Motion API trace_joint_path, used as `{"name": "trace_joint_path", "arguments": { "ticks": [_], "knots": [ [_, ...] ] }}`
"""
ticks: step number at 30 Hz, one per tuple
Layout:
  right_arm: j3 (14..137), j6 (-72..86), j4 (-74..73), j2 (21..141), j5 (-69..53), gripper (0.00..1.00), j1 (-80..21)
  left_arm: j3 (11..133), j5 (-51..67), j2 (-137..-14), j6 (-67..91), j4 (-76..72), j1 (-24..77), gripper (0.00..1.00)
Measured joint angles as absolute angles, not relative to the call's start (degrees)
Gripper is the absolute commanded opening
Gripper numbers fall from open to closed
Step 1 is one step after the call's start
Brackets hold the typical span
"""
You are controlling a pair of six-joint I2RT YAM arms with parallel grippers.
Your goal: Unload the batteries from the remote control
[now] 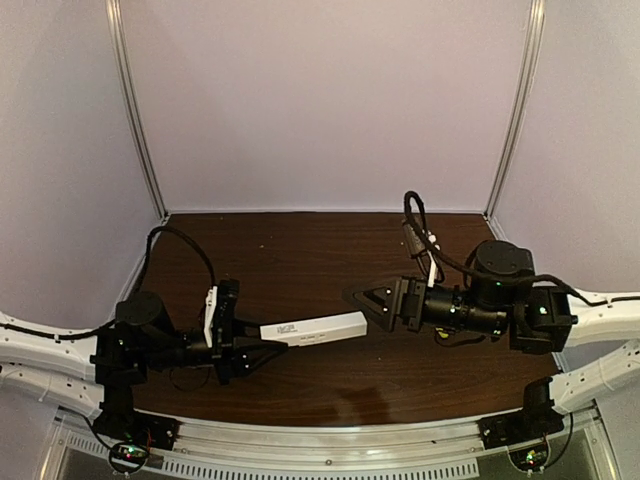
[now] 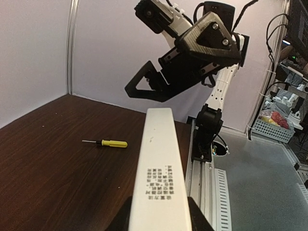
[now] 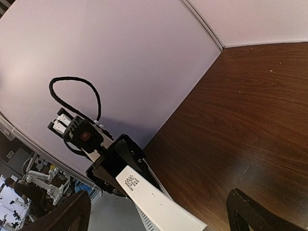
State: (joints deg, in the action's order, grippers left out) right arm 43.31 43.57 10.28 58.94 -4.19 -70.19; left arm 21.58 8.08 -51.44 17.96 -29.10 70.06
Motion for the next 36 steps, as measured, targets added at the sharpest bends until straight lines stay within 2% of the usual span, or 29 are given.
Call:
{"name": "trace_joint_path", "arguments": {
  "ticks": [6,11,21,24,29,36],
  "knots": [
    [49.71,50.43,-5.74,58.78,-4.54,1.00,-69.06,21.32,8.36,-54.28,15.84,-31.79,70.06,0.00],
    [50.52,55.72,-12.62,58.61,-7.11,0.99,-67.16,20.84,8.91,-54.72,14.52,-33.76,70.06,0.00],
    [50.35,62.24,-12.91,62.81,-18.46,0.80,-65.06,19.27,10.74,-55.96,13.13,-37.82,70.06,0.00],
    [50.35,62.89,-12.53,64.93,-21.50,0.67,-64.82,18.94,10.72,-56.62,12.88,-38.13,70.06,0.00],
    [50.61,63.44,-12.10,67.66,-25.54,0.63,-64.23,18.35,10.72,-57.60,12.36,-38.59,70.06,0.00],
    [51.27,63.66,-11.97,68.51,-29.02,0.46,-62.98,18.31,10.72,-58.00,11.86,-39.07,70.06,0.00]
  ]
}}
